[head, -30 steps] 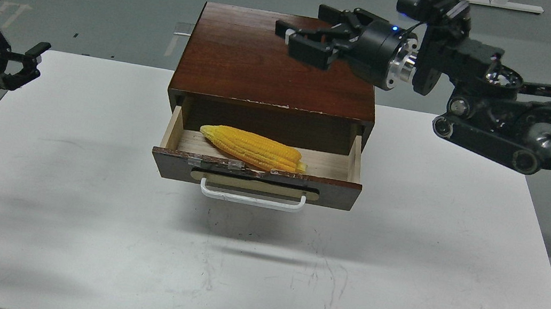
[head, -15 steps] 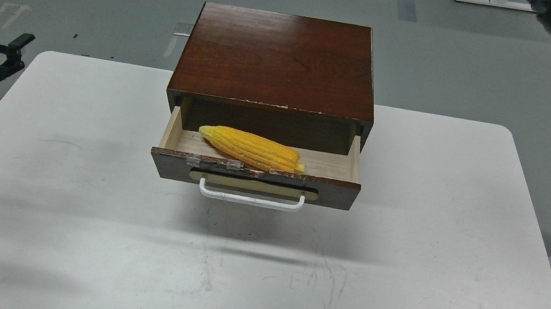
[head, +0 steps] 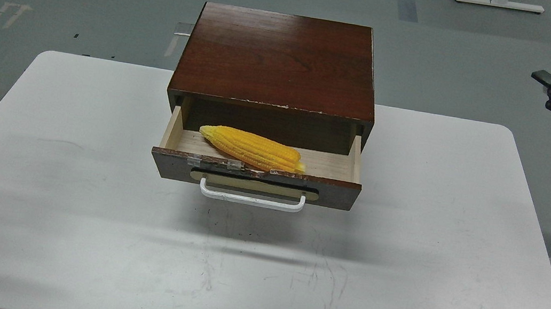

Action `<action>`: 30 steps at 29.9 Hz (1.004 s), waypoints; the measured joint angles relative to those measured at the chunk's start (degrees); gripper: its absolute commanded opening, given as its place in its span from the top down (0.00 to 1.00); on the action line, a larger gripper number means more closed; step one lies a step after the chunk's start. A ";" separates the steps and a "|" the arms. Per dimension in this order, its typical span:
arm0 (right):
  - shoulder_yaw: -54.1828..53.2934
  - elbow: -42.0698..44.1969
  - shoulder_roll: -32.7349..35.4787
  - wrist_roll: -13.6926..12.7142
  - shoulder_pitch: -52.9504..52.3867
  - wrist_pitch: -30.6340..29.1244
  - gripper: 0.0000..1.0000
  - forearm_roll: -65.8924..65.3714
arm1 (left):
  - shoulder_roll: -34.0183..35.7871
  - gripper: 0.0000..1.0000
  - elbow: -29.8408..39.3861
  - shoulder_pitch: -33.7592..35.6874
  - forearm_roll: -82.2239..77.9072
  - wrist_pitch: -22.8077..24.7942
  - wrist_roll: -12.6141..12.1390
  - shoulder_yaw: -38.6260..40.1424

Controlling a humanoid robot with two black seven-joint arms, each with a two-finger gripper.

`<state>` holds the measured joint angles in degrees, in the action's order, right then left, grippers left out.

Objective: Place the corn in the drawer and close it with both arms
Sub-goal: 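Open the right gripper and withdraw it up and away from the drawer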

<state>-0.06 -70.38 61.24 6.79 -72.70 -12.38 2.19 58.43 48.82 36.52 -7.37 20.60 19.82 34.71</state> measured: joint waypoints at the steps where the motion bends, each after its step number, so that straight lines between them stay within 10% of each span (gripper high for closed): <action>1: -0.26 -0.04 0.31 0.00 0.05 -0.19 0.00 0.20 | 0.17 0.00 0.05 0.12 -0.08 0.02 0.07 0.00; 7: -0.68 -2.36 3.40 1.43 2.91 -0.89 0.01 8.90 | 0.10 0.00 0.14 0.13 -4.10 -0.59 2.98 -0.09; 15: -0.31 -4.14 -3.58 19.52 14.33 1.53 0.02 12.49 | -2.29 0.00 2.44 -2.69 -10.56 0.52 6.33 -0.88; 30: -12.75 7.30 -20.59 21.23 15.71 9.03 0.00 6.63 | -2.20 0.00 1.91 2.53 -11.68 7.41 6.23 -1.32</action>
<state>-12.81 -63.08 40.65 28.02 -56.99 -3.35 8.82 56.23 50.73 39.05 -19.05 28.00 26.05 33.38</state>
